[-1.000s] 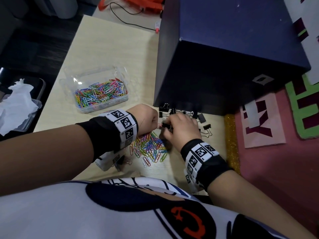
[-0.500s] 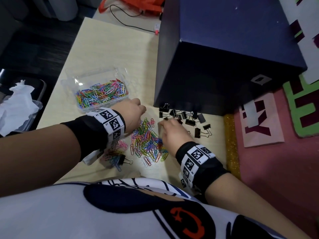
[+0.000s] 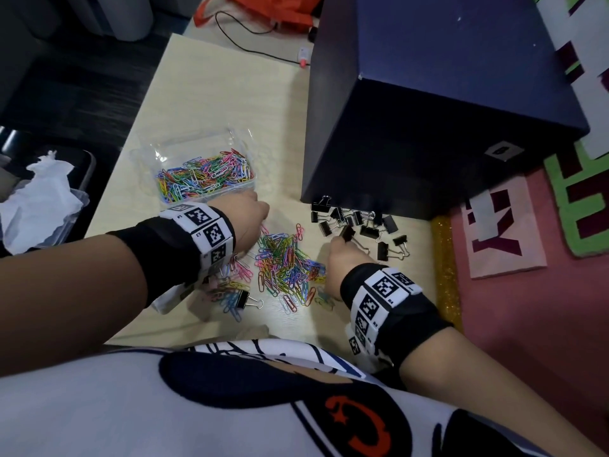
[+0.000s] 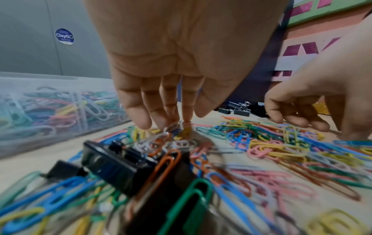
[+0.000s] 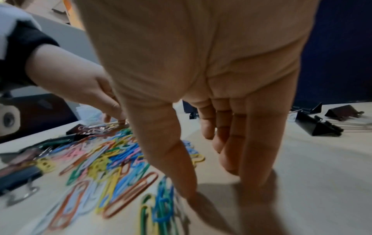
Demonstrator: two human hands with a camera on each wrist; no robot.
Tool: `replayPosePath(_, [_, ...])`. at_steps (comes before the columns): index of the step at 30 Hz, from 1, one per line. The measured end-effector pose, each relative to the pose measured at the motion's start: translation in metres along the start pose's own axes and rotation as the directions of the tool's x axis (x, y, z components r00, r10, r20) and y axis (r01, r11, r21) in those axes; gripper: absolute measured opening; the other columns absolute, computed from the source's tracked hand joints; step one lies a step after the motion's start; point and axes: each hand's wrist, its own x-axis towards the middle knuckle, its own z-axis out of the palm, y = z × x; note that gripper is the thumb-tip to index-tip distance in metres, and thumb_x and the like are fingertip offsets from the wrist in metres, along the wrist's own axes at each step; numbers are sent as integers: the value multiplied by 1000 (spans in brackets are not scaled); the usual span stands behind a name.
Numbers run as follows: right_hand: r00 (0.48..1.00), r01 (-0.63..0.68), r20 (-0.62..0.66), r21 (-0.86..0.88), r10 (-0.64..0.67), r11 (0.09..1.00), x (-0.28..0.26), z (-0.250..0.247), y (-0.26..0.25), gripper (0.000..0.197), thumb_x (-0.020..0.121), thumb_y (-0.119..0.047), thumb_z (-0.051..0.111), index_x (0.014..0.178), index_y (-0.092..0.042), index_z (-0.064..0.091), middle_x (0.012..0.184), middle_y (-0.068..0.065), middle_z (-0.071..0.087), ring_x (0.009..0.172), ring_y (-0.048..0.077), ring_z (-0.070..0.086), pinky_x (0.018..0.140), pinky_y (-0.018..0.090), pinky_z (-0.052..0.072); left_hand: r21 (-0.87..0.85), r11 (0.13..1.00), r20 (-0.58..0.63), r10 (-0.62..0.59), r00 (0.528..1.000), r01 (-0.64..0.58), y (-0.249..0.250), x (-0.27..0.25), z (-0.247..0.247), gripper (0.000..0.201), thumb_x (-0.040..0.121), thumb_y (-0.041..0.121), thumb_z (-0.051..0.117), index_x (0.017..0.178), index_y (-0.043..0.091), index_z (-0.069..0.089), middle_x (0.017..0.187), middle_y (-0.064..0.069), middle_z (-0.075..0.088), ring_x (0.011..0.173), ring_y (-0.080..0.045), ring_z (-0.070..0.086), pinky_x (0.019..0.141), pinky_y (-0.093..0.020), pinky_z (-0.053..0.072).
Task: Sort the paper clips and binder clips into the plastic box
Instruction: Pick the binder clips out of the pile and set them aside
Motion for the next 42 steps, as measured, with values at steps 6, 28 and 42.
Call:
replayPosePath(6, [997, 66, -37, 126, -62, 990, -5, 12, -21, 47, 83, -4, 59, 126, -8, 40, 123, 14, 52, 111, 30, 56, 84, 34, 47, -72, 996, 59, 51, 997, -47, 8, -9, 12, 34, 91, 17, 47, 124, 24, 53, 117, -4, 50, 104, -27, 57, 89, -42, 51])
replayPosePath(28, [987, 114, 154, -393, -57, 913, -12, 12, -28, 24, 88, -15, 51, 110, -9, 59, 94, 5, 58, 79, 23, 54, 69, 31, 49, 74, 997, 15, -14, 1000, 13, -48, -44, 0, 40, 89, 24, 54, 128, 29, 49, 128, 0, 51, 113, -25, 56, 87, -41, 53])
replayPosePath(42, [935, 340, -60, -134, -350, 931, -34, 14, -79, 26, 89, -30, 56, 110, -15, 53, 112, 7, 55, 103, 28, 58, 83, 37, 49, 271, 961, 256, -14, 967, -58, -36, -70, 10, 70, 70, 36, 80, 126, 20, 41, 116, -6, 52, 97, -27, 61, 67, -36, 51])
